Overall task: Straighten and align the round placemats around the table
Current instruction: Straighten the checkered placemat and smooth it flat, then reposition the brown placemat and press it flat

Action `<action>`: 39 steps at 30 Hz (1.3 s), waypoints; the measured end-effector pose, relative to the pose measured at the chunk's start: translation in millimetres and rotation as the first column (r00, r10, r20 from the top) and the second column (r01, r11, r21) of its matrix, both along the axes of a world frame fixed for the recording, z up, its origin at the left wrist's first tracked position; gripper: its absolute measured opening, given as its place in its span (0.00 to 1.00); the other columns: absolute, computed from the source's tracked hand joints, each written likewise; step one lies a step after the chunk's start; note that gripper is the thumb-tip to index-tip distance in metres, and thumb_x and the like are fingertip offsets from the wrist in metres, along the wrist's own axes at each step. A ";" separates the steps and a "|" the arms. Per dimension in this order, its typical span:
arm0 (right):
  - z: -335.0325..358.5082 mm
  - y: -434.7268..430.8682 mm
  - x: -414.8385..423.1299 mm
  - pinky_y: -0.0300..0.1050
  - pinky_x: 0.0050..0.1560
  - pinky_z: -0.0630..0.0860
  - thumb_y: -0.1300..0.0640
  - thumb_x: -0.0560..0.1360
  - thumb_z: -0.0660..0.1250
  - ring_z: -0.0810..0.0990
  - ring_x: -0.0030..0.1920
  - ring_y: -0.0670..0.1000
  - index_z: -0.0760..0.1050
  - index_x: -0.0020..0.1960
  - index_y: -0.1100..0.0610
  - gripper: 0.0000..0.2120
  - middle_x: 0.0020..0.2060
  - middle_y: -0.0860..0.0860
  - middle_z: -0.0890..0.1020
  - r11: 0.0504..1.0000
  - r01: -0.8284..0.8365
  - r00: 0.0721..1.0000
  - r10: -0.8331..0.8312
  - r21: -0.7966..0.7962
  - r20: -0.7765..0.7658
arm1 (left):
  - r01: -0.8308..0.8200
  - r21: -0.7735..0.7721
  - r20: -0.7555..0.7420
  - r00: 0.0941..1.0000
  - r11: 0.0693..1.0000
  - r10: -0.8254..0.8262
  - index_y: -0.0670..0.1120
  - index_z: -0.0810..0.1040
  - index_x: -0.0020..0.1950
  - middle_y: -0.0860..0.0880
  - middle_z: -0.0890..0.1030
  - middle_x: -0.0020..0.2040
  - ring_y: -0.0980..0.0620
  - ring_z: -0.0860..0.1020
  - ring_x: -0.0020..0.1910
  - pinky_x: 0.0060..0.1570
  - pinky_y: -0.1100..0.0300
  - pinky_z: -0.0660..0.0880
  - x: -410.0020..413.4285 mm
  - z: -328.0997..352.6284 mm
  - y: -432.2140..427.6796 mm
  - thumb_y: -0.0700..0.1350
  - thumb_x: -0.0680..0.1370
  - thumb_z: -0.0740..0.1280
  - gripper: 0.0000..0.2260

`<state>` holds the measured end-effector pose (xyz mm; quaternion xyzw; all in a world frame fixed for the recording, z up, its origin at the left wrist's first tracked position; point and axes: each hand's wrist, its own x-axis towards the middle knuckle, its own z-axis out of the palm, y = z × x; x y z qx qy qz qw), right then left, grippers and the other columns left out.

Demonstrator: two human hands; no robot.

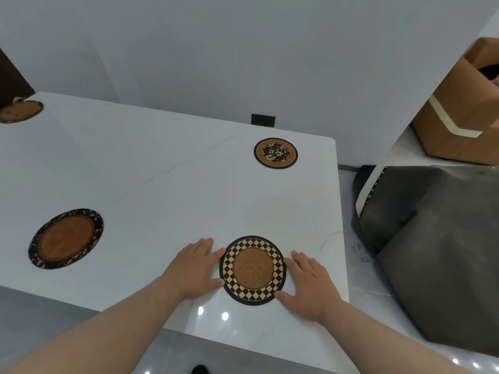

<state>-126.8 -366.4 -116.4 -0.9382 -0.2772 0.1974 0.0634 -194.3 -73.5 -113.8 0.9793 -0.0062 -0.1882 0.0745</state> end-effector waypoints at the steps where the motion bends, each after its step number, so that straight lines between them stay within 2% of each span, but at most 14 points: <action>1: 4.0 0.8 3.3 0.48 0.76 0.44 0.33 0.74 0.57 0.47 0.78 0.52 0.51 0.78 0.49 0.38 0.79 0.50 0.50 1.000 0.002 1.000 -0.002 -0.004 -0.025 | -0.007 0.007 -0.004 1.000 1.000 0.007 0.55 0.51 0.78 0.45 0.49 0.79 0.47 0.48 0.78 0.75 0.51 0.49 -1.1 3.2 -1.5 0.63 0.76 0.59 0.33; 4: 13.0 -1.2 3.3 0.47 0.76 0.50 0.45 0.78 0.58 0.52 0.77 0.53 0.54 0.77 0.52 0.31 0.79 0.51 0.53 0.999 0.049 0.997 -0.049 -0.001 -0.064 | -0.069 -0.029 0.039 0.997 0.997 0.070 0.49 0.58 0.76 0.46 0.56 0.78 0.48 0.58 0.75 0.71 0.54 0.60 -21.0 7.8 -1.8 0.56 0.78 0.58 0.28; 8: 18.0 -12.8 -28.9 0.45 0.76 0.46 0.51 0.80 0.55 0.49 0.78 0.53 0.50 0.79 0.54 0.29 0.79 0.53 0.49 0.994 0.092 0.990 -0.098 -0.065 -0.101 | -0.187 -0.105 0.018 0.982 0.977 0.190 0.46 0.63 0.74 0.46 0.62 0.75 0.47 0.64 0.72 0.67 0.55 0.66 -67.5 6.3 2.0 0.55 0.76 0.53 0.27; 12: 35.6 -13.3 -34.8 0.45 0.70 0.63 0.54 0.79 0.56 0.66 0.70 0.55 0.66 0.71 0.57 0.21 0.71 0.55 0.67 0.981 0.187 0.965 -0.194 -0.054 -0.179 | -0.337 -0.227 -0.116 0.941 0.914 0.319 0.43 0.75 0.58 0.49 0.74 0.60 0.47 0.74 0.57 0.58 0.53 0.73 -85.4 23.6 9.5 0.53 0.75 0.55 0.20; 15: 51.9 -4.8 -32.3 0.44 0.62 0.70 0.55 0.79 0.56 0.74 0.63 0.54 0.71 0.68 0.56 0.18 0.64 0.54 0.76 0.968 0.249 0.938 -0.249 -0.033 -0.242 | -0.428 -0.276 -0.175 0.903 0.860 0.393 0.47 0.76 0.61 0.51 0.76 0.59 0.51 0.76 0.56 0.57 0.57 0.72 -99.4 35.4 18.1 0.48 0.78 0.59 0.14; 18: 62.4 11.7 -37.5 0.43 0.58 0.71 0.55 0.79 0.57 0.76 0.59 0.52 0.74 0.65 0.54 0.16 0.60 0.51 0.79 0.980 0.199 0.949 -0.195 -0.009 -0.248 | -0.467 -0.308 -0.176 0.884 0.829 0.433 0.51 0.74 0.64 0.52 0.77 0.60 0.54 0.75 0.55 0.56 0.60 0.71 -114.1 38.7 28.0 0.50 0.78 0.60 0.15; 22: 75.0 47.1 -48.4 0.38 0.40 0.70 0.56 0.77 0.57 0.77 0.47 0.51 0.74 0.47 0.54 0.08 0.45 0.49 0.79 0.997 0.079 0.967 -0.071 0.024 -0.245 | -0.510 -0.310 -0.179 0.860 0.802 0.478 0.52 0.74 0.65 0.53 0.77 0.60 0.57 0.74 0.55 0.55 0.63 0.70 -132.5 47.2 46.4 0.51 0.78 0.62 0.16; 25: 83.0 80.0 -57.4 0.38 0.35 0.67 0.55 0.76 0.57 0.73 0.39 0.48 0.70 0.40 0.52 0.07 0.39 0.47 0.76 0.998 0.037 0.965 -0.020 0.059 -0.263 | -0.557 -0.308 -0.209 0.830 0.771 0.517 0.54 0.75 0.63 0.55 0.77 0.56 0.59 0.73 0.51 0.51 0.64 0.69 -150.7 51.8 66.4 0.52 0.77 0.61 0.15; 27: 88.2 102.5 -62.6 0.38 0.35 0.67 0.55 0.75 0.57 0.73 0.39 0.46 0.72 0.41 0.50 0.07 0.39 0.45 0.76 0.998 0.005 0.961 0.015 0.070 -0.275 | -0.588 -0.303 -0.230 0.809 0.750 0.541 0.54 0.76 0.59 0.56 0.78 0.53 0.58 0.75 0.49 0.50 0.62 0.71 -162.7 52.8 85.4 0.52 0.75 0.60 0.14; 29: 92.1 125.3 -67.2 0.37 0.41 0.68 0.53 0.77 0.57 0.74 0.44 0.46 0.75 0.53 0.50 0.10 0.47 0.45 0.78 0.996 -0.033 0.956 0.056 0.084 -0.288 | -0.598 -0.309 -0.233 0.801 0.739 0.551 0.54 0.77 0.56 0.56 0.79 0.48 0.58 0.76 0.47 0.48 0.62 0.73 -172.9 56.4 106.1 0.52 0.75 0.60 0.12; 31: 94.8 149.2 -72.4 0.38 0.50 0.70 0.52 0.78 0.58 0.74 0.50 0.46 0.74 0.64 0.53 0.16 0.56 0.47 0.78 0.995 -0.018 0.952 0.048 0.102 -0.302 | -0.604 -0.318 -0.230 0.797 0.730 0.559 0.54 0.77 0.52 0.57 0.78 0.45 0.59 0.76 0.45 0.44 0.63 0.71 -183.7 63.2 126.8 0.50 0.75 0.61 0.08; 34: 98.4 185.3 -85.7 0.38 0.54 0.71 0.53 0.78 0.58 0.75 0.53 0.46 0.73 0.66 0.54 0.17 0.59 0.48 0.79 0.992 0.039 0.943 0.004 0.122 -0.333 | -0.605 -0.338 -0.227 0.796 0.721 0.561 0.52 0.78 0.52 0.56 0.76 0.42 0.58 0.75 0.42 0.40 0.65 0.68 -201.8 69.0 156.9 0.50 0.74 0.62 0.09; 37: 103.6 219.3 -97.7 0.38 0.53 0.69 0.53 0.78 0.58 0.75 0.57 0.47 0.72 0.67 0.53 0.18 0.60 0.48 0.78 0.992 0.045 0.942 -0.005 0.114 -0.335 | -0.628 -0.334 -0.237 0.778 0.703 0.582 0.52 0.78 0.53 0.52 0.78 0.48 0.55 0.77 0.46 0.41 0.64 0.69 -217.2 76.7 189.5 0.49 0.76 0.62 0.09; 39: 107.4 239.9 -101.9 0.39 0.56 0.70 0.53 0.79 0.58 0.75 0.59 0.48 0.71 0.67 0.53 0.18 0.61 0.49 0.77 0.993 0.043 0.950 -0.006 0.110 -0.313 | -0.630 -0.326 -0.221 0.775 0.704 0.592 0.50 0.77 0.59 0.50 0.79 0.57 0.53 0.78 0.55 0.46 0.63 0.69 -221.8 83.0 212.3 0.49 0.77 0.62 0.12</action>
